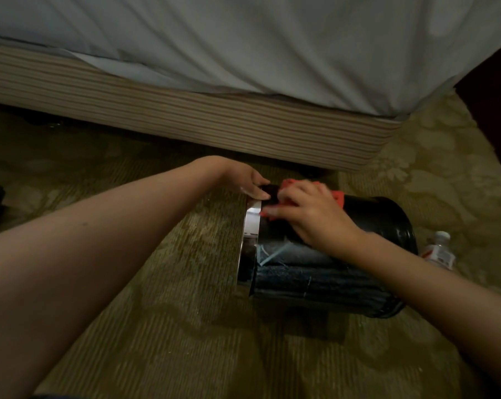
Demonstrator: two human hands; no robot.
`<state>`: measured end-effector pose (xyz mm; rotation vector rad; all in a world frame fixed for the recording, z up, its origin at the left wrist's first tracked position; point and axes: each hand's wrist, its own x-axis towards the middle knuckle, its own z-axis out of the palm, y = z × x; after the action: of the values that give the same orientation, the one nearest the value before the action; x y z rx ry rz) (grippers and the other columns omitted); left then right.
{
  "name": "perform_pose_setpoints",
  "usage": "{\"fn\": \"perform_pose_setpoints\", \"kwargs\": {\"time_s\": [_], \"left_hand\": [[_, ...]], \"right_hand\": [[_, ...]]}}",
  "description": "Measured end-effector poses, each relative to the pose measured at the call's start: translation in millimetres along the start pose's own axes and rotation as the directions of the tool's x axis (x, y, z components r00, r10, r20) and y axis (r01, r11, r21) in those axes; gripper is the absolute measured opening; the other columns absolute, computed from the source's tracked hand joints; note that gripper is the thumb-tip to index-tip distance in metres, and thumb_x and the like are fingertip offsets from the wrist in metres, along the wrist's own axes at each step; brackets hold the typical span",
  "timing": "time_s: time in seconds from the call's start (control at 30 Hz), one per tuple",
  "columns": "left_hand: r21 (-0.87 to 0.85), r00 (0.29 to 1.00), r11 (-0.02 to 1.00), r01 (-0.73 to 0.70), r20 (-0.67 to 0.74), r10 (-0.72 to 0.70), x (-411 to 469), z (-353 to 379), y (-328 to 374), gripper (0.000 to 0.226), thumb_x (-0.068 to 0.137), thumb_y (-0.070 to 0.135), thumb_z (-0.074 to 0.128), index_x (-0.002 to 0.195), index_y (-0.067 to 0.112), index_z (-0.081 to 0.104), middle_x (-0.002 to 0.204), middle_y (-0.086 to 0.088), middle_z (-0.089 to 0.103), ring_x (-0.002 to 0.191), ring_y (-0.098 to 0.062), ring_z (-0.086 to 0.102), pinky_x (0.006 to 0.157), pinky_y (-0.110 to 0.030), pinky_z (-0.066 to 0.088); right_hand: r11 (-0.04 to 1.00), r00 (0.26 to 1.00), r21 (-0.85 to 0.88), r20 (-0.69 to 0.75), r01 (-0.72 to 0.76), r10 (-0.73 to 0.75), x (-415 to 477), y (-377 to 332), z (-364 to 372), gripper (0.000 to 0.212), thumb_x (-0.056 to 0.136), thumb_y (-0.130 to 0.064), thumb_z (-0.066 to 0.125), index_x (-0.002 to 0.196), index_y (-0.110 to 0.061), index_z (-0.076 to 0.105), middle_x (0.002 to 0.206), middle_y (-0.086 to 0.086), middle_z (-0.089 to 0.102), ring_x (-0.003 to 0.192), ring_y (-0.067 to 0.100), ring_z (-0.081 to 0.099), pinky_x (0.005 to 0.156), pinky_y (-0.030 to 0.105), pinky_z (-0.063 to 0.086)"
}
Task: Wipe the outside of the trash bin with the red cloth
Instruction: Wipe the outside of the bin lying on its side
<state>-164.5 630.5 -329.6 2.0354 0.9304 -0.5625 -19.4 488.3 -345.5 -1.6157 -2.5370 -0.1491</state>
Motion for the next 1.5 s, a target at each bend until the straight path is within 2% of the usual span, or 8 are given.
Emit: {"fn": "perform_pose_setpoints", "kwargs": {"time_s": [0.1, 0.37, 0.43, 0.57, 0.83, 1.03, 1.33, 1.5], "left_hand": [[0.014, 1.000, 1.000, 0.005, -0.007, -0.005, -1.0, 0.2, -0.9, 0.061, 0.092, 0.038, 0.050, 0.145, 0.016, 0.030, 0.145, -0.005, 0.040, 0.134, -0.021, 0.034, 0.113, -0.032, 0.021], [0.012, 1.000, 1.000, 0.000, -0.018, 0.000, -1.9, 4.8, -1.5, 0.067, 0.090, 0.039, 0.053, 0.147, 0.020, 0.024, 0.149, -0.006, 0.034, 0.137, -0.022, 0.030, 0.113, -0.034, 0.022], [0.010, 1.000, 1.000, -0.001, -0.010, 0.001, -1.6, 3.2, -1.5, 0.065, 0.092, 0.038, 0.051, 0.148, 0.020, 0.023, 0.149, -0.006, 0.034, 0.136, -0.021, 0.030, 0.112, -0.033, 0.021], [0.052, 1.000, 0.999, 0.013, -0.004, -0.013, 0.4, 0.2, -2.5, 0.065, 0.091, 0.042, 0.050, 0.147, 0.025, 0.024, 0.151, -0.003, 0.030, 0.138, -0.023, 0.026, 0.115, -0.043, 0.019], [0.042, 1.000, 0.999, 0.015, -0.010, -0.015, -1.3, 3.1, -1.8, 0.069, 0.089, 0.042, 0.054, 0.147, 0.023, 0.023, 0.149, -0.003, 0.033, 0.136, -0.021, 0.031, 0.104, -0.029, 0.024], [0.039, 1.000, 0.999, 0.014, 0.007, -0.014, -0.4, 2.5, -3.1, 0.067, 0.089, 0.042, 0.052, 0.147, 0.024, 0.023, 0.150, -0.004, 0.031, 0.136, -0.024, 0.029, 0.110, -0.040, 0.023], [0.074, 0.999, 0.996, 0.045, -0.012, -0.044, -1.0, 2.0, 3.9, 0.067, 0.089, 0.041, 0.055, 0.146, 0.026, 0.024, 0.139, -0.003, 0.046, 0.128, -0.021, 0.041, 0.108, -0.036, 0.027], [0.092, 1.000, 0.996, 0.020, 0.001, -0.020, -1.6, -0.2, 4.2, 0.065, 0.089, 0.038, 0.054, 0.145, 0.018, 0.030, 0.131, -0.002, 0.054, 0.114, -0.013, 0.048, 0.097, -0.026, 0.031]], "right_hand": [[0.991, 0.992, 0.029, 0.014, -0.128, 0.128, 3.5, 3.2, 1.5, 0.037, 0.087, -0.018, 0.056, 0.123, -0.025, 0.061, 0.116, 0.007, 0.056, 0.114, 0.031, 0.046, 0.084, 0.046, 0.038], [0.957, 0.961, -0.082, 0.035, 0.278, -0.276, -26.6, -21.8, 6.7, 0.061, 0.060, -0.023, 0.083, 0.118, -0.026, 0.064, 0.109, 0.001, 0.061, 0.105, 0.025, 0.051, 0.080, 0.042, 0.046], [0.977, 0.980, -0.081, 0.024, 0.199, -0.198, -20.2, -7.7, 4.3, 0.051, 0.068, -0.023, 0.075, 0.118, -0.027, 0.064, 0.110, 0.004, 0.062, 0.105, 0.028, 0.054, 0.080, 0.043, 0.045], [0.965, 0.965, 0.006, 0.001, -0.260, 0.260, -16.8, 23.2, 0.2, 0.037, 0.086, -0.015, 0.057, 0.121, -0.025, 0.063, 0.115, 0.010, 0.057, 0.112, 0.034, 0.048, 0.083, 0.046, 0.037], [0.956, 0.959, -0.079, 0.010, 0.282, -0.282, -48.2, -9.8, 8.4, 0.056, 0.066, -0.018, 0.076, 0.120, -0.025, 0.064, 0.111, 0.003, 0.062, 0.108, 0.023, 0.045, 0.082, 0.044, 0.045], [0.993, 0.995, -0.066, 0.001, 0.097, -0.097, -115.0, 56.2, -13.1, 0.040, 0.099, -0.030, 0.027, 0.133, -0.027, 0.047, 0.116, 0.006, 0.054, 0.109, 0.026, 0.046, 0.082, 0.049, 0.045], [0.995, 0.995, -0.046, -0.040, 0.088, -0.089, -54.1, 8.1, 2.6, 0.047, 0.073, -0.012, 0.069, 0.120, -0.020, 0.065, 0.110, 0.008, 0.064, 0.104, 0.031, 0.059, 0.081, 0.047, 0.047], [0.994, 0.999, -0.106, -0.022, 0.021, -0.023, -137.2, 59.4, -23.3, 0.042, 0.081, -0.022, 0.052, 0.122, -0.020, 0.062, 0.107, 0.009, 0.064, 0.110, 0.025, 0.049, 0.089, 0.049, 0.044]]}}
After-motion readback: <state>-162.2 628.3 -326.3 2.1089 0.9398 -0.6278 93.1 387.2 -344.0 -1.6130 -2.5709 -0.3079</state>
